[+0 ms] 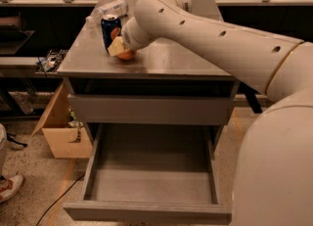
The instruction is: Place orange into middle drawer
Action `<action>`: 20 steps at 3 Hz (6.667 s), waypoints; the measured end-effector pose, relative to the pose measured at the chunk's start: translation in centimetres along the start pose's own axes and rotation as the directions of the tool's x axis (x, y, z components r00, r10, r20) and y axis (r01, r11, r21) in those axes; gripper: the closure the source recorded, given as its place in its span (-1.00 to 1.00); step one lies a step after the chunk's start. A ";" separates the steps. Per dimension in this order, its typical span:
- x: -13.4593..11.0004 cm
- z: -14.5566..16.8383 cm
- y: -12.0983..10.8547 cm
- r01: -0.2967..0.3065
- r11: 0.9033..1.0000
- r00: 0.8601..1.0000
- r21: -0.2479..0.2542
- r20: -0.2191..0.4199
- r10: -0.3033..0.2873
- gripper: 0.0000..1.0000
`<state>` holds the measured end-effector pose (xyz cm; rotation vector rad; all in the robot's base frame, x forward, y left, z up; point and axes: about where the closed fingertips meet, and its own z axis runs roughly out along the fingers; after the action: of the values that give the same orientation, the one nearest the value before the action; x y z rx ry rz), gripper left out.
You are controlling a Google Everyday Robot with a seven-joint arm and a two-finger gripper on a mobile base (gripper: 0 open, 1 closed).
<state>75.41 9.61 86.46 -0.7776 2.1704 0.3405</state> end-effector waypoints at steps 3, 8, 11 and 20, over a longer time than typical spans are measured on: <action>3.0 -7.8 0.3 0.083 0.993 0.997 -0.079 0.001 -0.083 1.00; 20.5 -11.2 2.3 -0.051 0.996 0.934 -0.068 -0.357 0.023 1.00; 29.7 -6.1 3.0 -0.138 0.990 0.905 -0.031 -0.410 0.114 1.00; 52.5 10.8 1.3 -0.276 0.961 0.839 0.004 -0.487 0.243 0.17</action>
Offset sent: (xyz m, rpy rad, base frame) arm -0.0545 -0.0486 0.0349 0.0306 -0.0620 0.1651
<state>54.70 -6.24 39.62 -0.6500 2.7663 0.3877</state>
